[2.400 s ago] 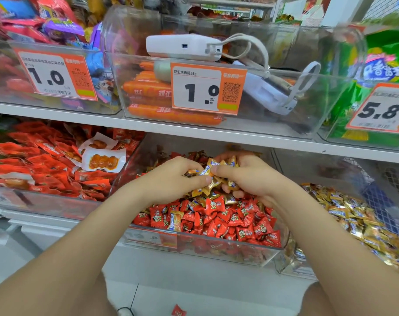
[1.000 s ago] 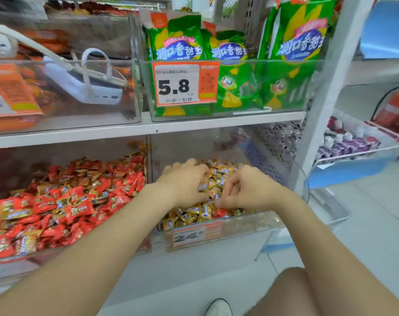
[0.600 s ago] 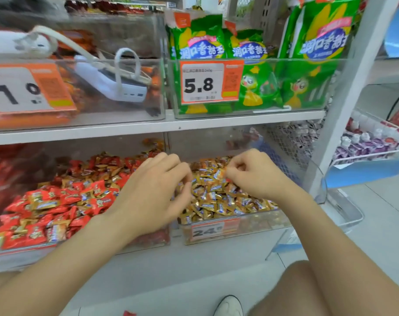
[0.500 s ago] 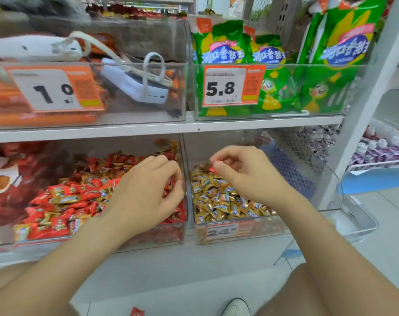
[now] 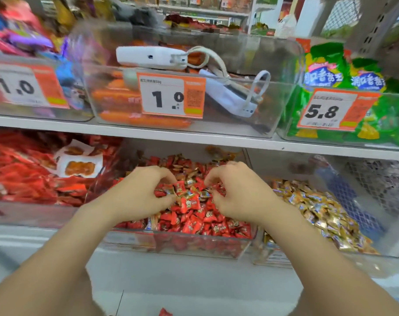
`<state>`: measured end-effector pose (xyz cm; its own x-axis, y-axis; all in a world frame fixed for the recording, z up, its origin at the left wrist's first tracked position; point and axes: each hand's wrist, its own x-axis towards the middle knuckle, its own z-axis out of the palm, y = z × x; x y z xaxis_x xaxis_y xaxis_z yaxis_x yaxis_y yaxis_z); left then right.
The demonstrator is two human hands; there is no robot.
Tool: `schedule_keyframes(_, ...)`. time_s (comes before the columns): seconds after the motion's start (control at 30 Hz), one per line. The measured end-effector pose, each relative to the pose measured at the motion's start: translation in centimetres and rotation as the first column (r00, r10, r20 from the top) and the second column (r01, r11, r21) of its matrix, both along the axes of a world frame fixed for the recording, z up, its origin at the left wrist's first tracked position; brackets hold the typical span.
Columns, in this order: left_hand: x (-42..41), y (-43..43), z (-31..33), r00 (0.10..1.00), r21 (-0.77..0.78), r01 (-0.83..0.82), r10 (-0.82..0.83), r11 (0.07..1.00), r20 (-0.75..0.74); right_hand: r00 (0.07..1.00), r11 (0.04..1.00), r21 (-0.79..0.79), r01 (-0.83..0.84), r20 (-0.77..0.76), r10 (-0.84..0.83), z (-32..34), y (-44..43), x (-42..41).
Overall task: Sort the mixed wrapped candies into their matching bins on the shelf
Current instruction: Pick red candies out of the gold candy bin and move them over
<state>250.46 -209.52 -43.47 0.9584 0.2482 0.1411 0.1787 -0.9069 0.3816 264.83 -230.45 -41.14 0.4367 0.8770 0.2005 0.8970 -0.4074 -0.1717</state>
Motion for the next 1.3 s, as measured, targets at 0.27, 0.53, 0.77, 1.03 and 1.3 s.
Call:
schedule_keyframes(0.27, 2.2, 0.3, -1.3, 0.986, 0.002, 0.152, -0.152, 0.988, -0.070, 0.986, 0.983, -0.147, -0.113, -0.142, 0.092, -2.1, 4.1, 0.7)
schedule_keyframes(0.53, 3.0, -0.2, -2.3, 0.991, -0.130, 0.134, -0.134, 0.982, 0.006, 0.970, 0.999, -0.029, -0.017, -0.245, 0.010, -1.8, 3.4, 1.9)
schedule_keyframes(0.77, 1.3, 0.7, -0.4, 0.997, -0.195, 0.060, -0.051, 0.979, 0.051, 0.946, 0.986, 0.105, 0.132, -0.309, -0.094, -0.9, 2.6, 0.7)
schedule_keyframes(1.03, -1.4, 0.9, 0.6, 0.999, -0.161, -0.048, 0.050, 0.986, 0.009, 0.965, 0.988, 0.148, 0.050, -0.263, -0.009, -1.4, 3.4, -1.2)
schedule_keyframes(1.3, -2.6, 1.4, -0.4, 0.957, 0.049, -0.050, 0.061, 0.998, -0.283, 1.000, 0.986, -0.163, 0.029, -0.007, -0.030, -1.7, 4.4, -1.6)
